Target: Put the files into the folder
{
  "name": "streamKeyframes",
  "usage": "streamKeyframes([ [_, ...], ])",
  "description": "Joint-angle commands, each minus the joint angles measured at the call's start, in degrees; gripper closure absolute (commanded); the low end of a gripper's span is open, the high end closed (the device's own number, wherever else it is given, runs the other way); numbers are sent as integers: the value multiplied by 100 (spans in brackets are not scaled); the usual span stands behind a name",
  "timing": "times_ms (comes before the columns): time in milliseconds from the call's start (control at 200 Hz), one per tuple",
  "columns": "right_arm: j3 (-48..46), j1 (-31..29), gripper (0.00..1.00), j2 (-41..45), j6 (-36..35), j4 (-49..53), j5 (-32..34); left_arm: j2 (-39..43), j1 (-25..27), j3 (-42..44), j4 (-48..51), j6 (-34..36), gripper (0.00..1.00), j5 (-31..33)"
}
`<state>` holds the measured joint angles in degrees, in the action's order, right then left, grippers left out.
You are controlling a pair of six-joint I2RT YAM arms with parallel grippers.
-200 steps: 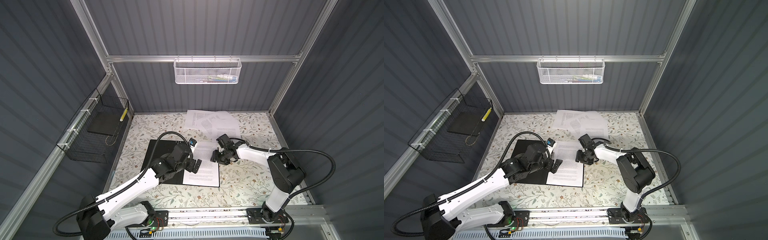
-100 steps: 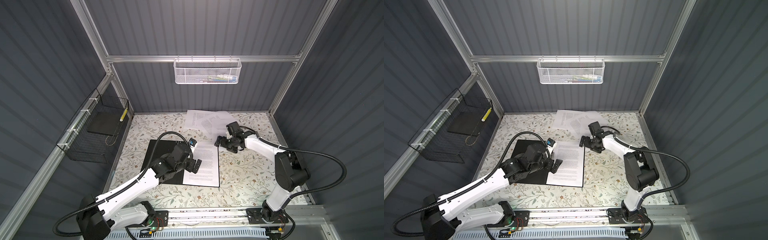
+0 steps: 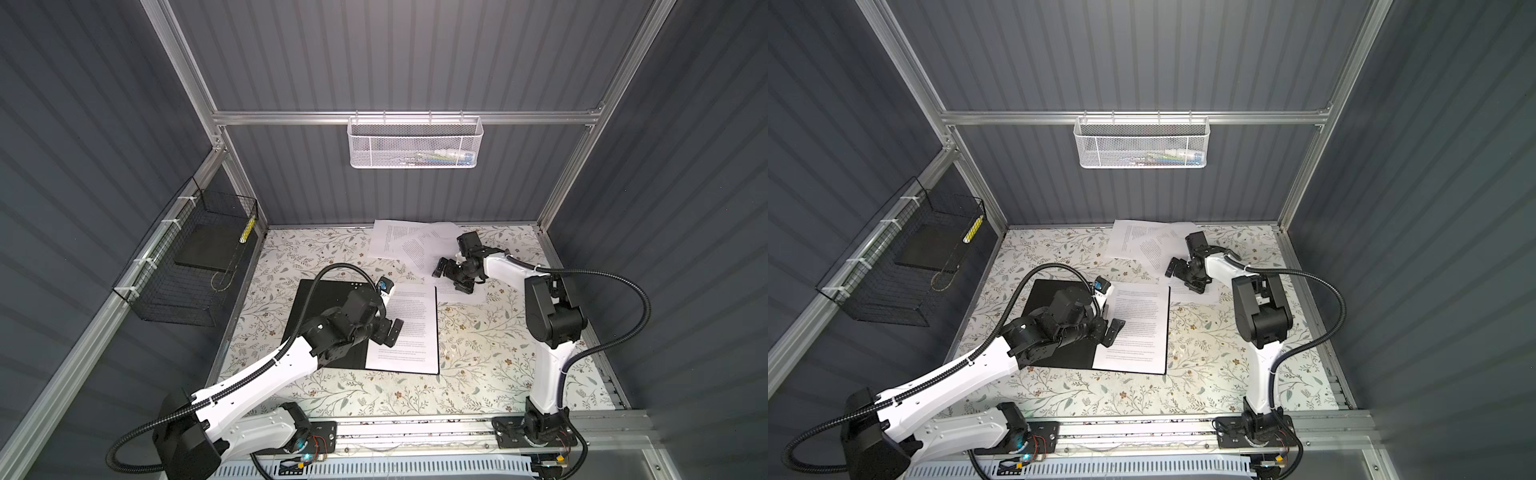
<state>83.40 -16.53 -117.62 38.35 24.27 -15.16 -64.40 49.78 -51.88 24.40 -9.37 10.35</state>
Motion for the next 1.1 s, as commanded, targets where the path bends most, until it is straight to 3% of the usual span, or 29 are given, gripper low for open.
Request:
streamKeyframes([
  [0, 70, -1, 1, -84, 254, 139, -75, 49, -52, -50, 47, 110, 0, -86],
  [365, -1376, 592, 1, 615, 665, -338, -246, 46, -61, -59, 38, 119, 0, -95],
  [640, -3123, 1439, 1, 2121, 475, -560, -348, -162, -116, -368, 43, -97, 0, -260],
  [850, -4373, 2160, 1, 3802, 236, -451, -643, -1090, -114, -1170, 91, -457, 0, -1420],
  [1096, -4544, 2264, 1, 4960, -137, 119, -512, -3356, -85, -2712, -49, -777, 0, -3095],
])
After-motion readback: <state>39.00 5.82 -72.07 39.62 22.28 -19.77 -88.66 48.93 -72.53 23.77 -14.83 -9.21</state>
